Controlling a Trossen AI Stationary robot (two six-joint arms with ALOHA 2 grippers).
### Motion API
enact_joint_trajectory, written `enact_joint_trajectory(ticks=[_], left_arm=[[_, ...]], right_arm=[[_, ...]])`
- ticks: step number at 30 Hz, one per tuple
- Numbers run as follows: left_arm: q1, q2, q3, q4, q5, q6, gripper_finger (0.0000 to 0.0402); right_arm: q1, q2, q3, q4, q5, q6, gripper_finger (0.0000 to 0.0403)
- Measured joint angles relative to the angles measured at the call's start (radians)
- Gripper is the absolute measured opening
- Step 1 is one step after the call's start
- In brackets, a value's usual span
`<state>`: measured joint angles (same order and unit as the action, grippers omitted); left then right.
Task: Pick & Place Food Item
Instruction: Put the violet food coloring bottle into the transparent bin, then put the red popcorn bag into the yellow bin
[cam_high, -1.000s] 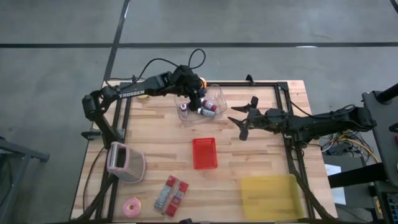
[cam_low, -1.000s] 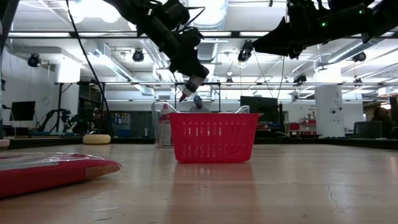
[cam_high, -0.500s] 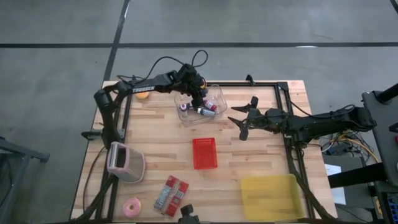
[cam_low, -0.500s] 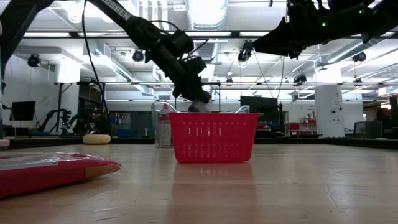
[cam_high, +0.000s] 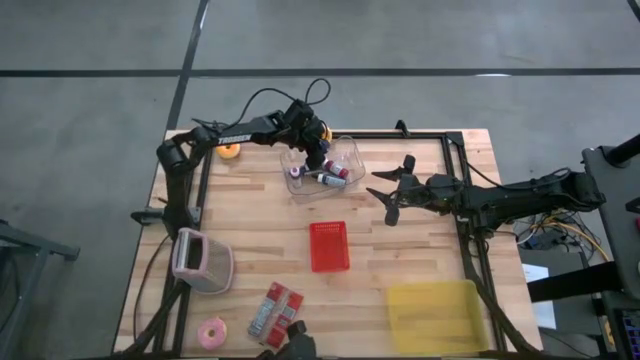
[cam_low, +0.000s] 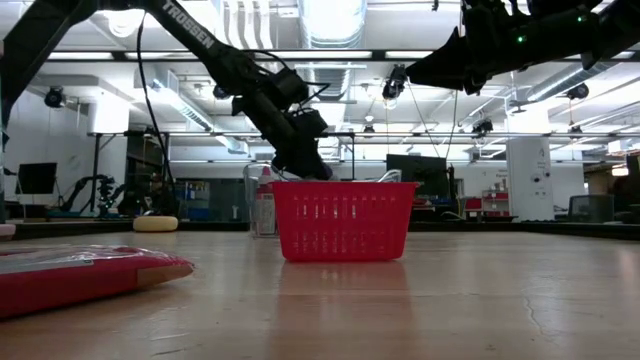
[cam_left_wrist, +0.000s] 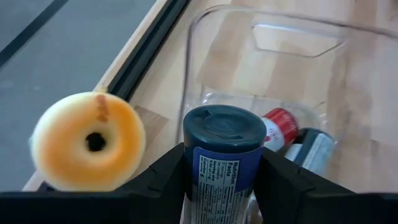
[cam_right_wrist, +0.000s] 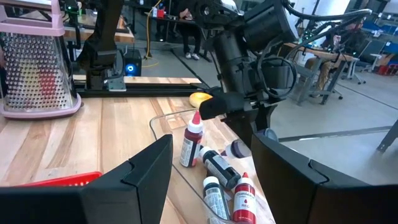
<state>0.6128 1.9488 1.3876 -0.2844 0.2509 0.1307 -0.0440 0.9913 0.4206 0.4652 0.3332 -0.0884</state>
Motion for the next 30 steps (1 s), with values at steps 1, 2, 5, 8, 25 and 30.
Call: enact_joint_trajectory(ticks=[1, 2, 5, 8, 25, 30], left_arm=[[-0.001, 0.0, 0.0, 0.0, 0.0, 0.0, 0.0159], [-0.001, 0.0, 0.0, 0.0, 0.0, 0.0, 0.0159], [-0.002, 0.0, 0.0, 0.0, 0.002, -0.016, 0.0159], [0.0, 0.0, 0.0, 0.0, 0.033, -0.019, 0.0159], [-0.001, 0.0, -0.001, 0.0, 0.049, -0.016, 0.021], [-0.001, 0.0, -0.001, 0.0, 0.048, -0.01, 0.0202]], right_arm=[[0.0, 0.0, 0.0, 0.0, 0.0, 0.002, 0.0215], [0.0, 0.0, 0.0, 0.0, 0.0, 0.002, 0.0215], [0.0, 0.0, 0.0, 0.0, 0.0, 0.001, 0.0215], [0.0, 0.0, 0.0, 0.0, 0.0, 0.0, 0.0215], [0.0, 0.0, 0.0, 0.0, 0.0, 0.002, 0.0215], [0.0, 0.0, 0.0, 0.0, 0.0, 0.002, 0.0215]])
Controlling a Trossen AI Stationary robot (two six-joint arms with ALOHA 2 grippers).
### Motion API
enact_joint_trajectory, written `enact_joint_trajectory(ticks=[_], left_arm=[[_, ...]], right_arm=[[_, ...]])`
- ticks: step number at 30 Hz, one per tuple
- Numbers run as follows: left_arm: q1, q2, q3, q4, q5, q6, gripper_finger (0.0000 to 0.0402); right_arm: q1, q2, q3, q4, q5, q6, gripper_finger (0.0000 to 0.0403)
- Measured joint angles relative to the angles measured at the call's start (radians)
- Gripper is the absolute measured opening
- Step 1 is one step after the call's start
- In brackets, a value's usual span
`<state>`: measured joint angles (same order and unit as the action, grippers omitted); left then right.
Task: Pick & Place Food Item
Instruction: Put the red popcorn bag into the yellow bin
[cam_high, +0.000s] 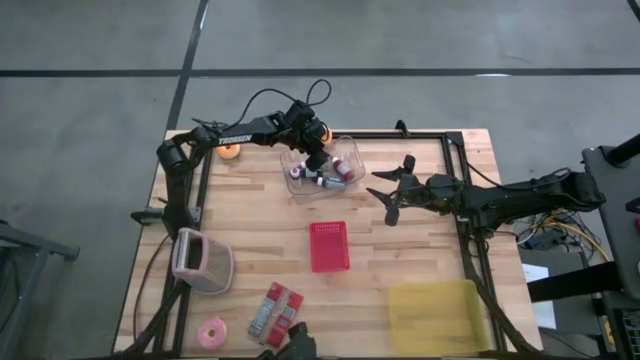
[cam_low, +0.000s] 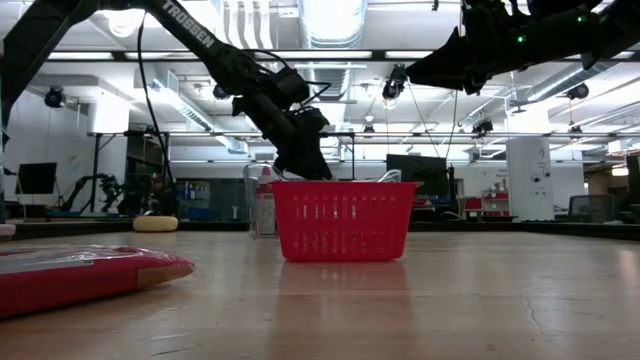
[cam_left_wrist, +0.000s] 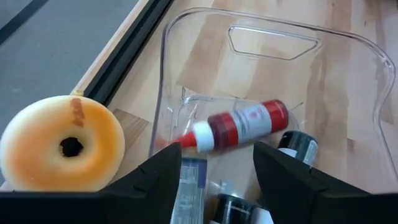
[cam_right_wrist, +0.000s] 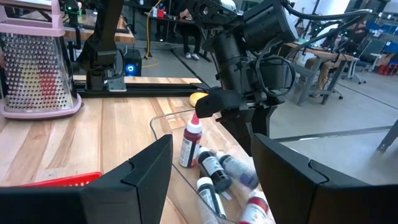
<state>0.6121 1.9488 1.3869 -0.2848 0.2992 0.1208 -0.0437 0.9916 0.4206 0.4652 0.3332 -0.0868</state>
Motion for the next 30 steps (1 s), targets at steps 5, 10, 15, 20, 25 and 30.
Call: enact_joint_trajectory(ticks=[5, 10, 15, 20, 25, 30], left_arm=[[0.0, 0.0, 0.0, 0.0, -0.003, 0.0, 0.0203], [0.0, -0.001, 0.003, -0.001, 0.014, 0.016, 0.0204], [-0.004, -0.046, 0.035, 0.001, 0.153, 0.069, 0.0204], [-0.042, -0.126, 0.034, 0.0, 0.179, 0.074, 0.0204], [-0.129, -0.229, -0.012, -0.011, 0.118, 0.07, 0.0204], [-0.278, -0.354, -0.11, -0.025, -0.085, 0.07, 0.0203]], right_arm=[[0.0, 0.0, 0.0, 0.0, 0.0, 0.0, 0.0215], [0.0, 0.0, 0.0, 0.0, 0.0, 0.0, 0.0215], [0.0, 0.0, 0.0, 0.0, 0.0, 0.0, 0.0215], [0.0, 0.0, 0.0, 0.0, 0.0, 0.0, 0.0215], [0.0, 0.0, 0.0, 0.0, 0.0, -0.001, 0.0215], [0.0, 0.0, 0.0, 0.0, 0.0, -0.002, 0.0215]])
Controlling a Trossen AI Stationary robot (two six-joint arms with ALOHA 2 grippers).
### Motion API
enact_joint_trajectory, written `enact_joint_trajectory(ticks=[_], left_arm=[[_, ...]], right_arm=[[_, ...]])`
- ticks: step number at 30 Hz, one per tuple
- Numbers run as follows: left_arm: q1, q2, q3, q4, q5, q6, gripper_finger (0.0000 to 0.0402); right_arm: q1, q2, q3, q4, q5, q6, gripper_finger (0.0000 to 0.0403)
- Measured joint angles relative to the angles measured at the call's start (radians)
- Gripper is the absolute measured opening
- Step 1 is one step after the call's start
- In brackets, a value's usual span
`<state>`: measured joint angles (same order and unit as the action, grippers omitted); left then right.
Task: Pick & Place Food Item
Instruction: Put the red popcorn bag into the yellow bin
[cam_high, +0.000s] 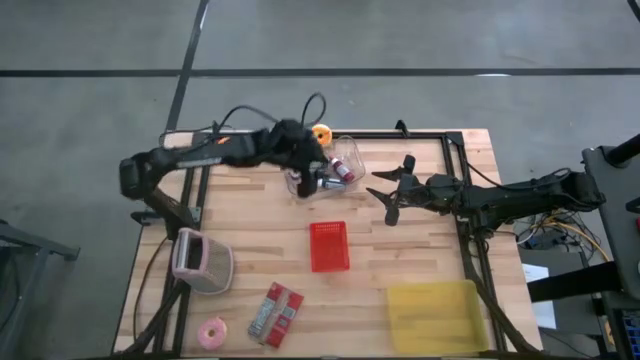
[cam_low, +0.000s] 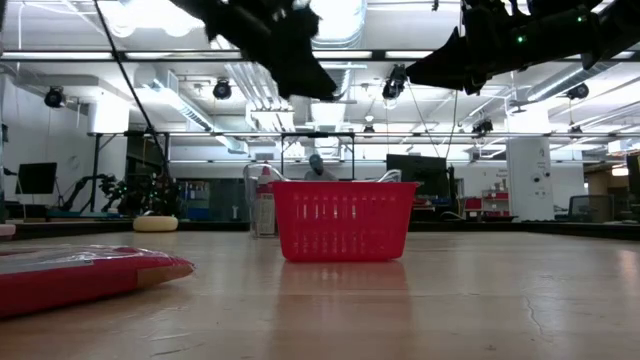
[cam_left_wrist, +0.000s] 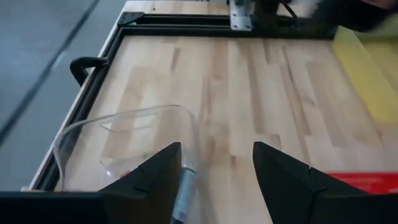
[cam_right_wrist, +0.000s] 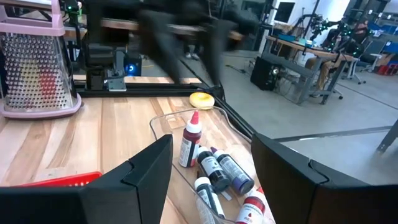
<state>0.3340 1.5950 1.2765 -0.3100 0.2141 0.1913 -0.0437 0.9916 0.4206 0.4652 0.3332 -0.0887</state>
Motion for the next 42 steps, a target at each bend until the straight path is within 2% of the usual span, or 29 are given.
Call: enact_joint_trajectory(ticks=[5, 9, 14, 20, 37, 42], left_arm=[[-0.152, -0.156, -0.137, -0.004, -0.204, -0.013, 0.0202], [-0.226, -0.292, -0.251, 0.015, -0.311, -0.113, 0.0202], [-0.24, -0.424, -0.391, 0.055, -0.326, -0.22, 0.0202], [-0.239, -0.504, -0.504, 0.108, -0.334, -0.237, 0.0202], [-0.239, -0.519, -0.534, 0.093, -0.371, -0.222, 0.0202], [-0.241, -0.539, -0.534, 0.092, -0.361, -0.147, 0.0202]], right_arm=[[0.0, 0.0, 0.0, -0.001, 0.0, 0.0, 0.0215], [0.0, 0.0, 0.0, -0.005, 0.0, 0.002, 0.0215], [0.0, 0.0, 0.0, -0.006, 0.0, 0.002, 0.0215], [0.0, 0.0, 0.0, -0.006, 0.0, 0.0, 0.0215], [0.0, 0.0, 0.0, -0.008, 0.0, 0.002, 0.0215], [0.0, 0.0, 0.0, -0.008, 0.0, 0.001, 0.0215]])
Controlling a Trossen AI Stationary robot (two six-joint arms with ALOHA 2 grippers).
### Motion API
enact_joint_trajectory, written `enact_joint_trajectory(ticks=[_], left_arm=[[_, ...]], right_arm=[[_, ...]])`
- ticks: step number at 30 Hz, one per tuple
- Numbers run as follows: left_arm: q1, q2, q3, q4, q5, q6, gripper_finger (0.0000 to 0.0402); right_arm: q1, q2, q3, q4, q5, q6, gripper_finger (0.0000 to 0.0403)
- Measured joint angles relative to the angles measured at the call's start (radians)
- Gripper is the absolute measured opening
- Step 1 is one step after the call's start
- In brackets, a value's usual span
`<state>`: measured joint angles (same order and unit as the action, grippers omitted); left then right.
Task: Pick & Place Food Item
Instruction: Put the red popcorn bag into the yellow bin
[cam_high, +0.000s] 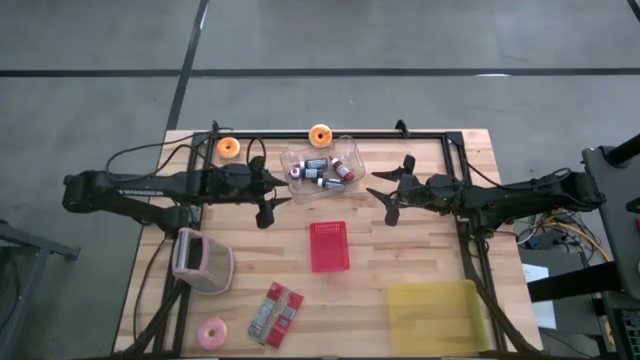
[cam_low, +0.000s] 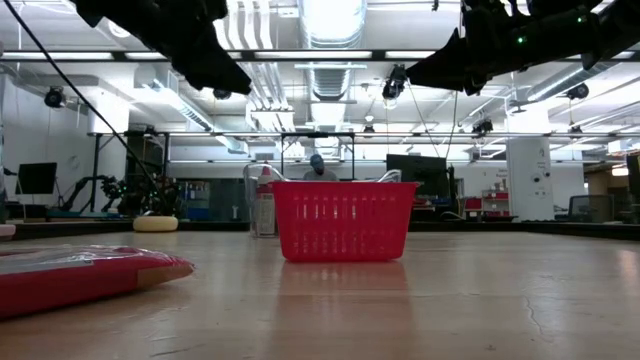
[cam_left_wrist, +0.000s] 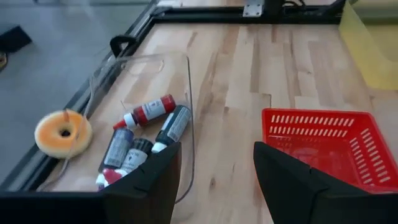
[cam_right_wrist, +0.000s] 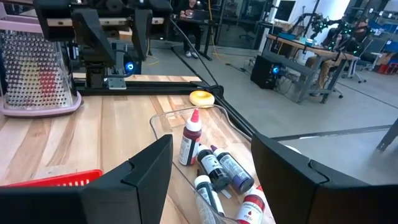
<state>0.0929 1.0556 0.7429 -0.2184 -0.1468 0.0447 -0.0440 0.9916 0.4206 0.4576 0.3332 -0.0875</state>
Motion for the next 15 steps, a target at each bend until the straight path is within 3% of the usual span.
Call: enact_joint_trajectory(ticks=[15], left_arm=[[-0.015, -0.221, -0.031, -0.032, 0.071, 0.001, 0.0202]], right_arm=[[0.0, 0.0, 0.0, 0.0, 0.0, -0.001, 0.0215]])
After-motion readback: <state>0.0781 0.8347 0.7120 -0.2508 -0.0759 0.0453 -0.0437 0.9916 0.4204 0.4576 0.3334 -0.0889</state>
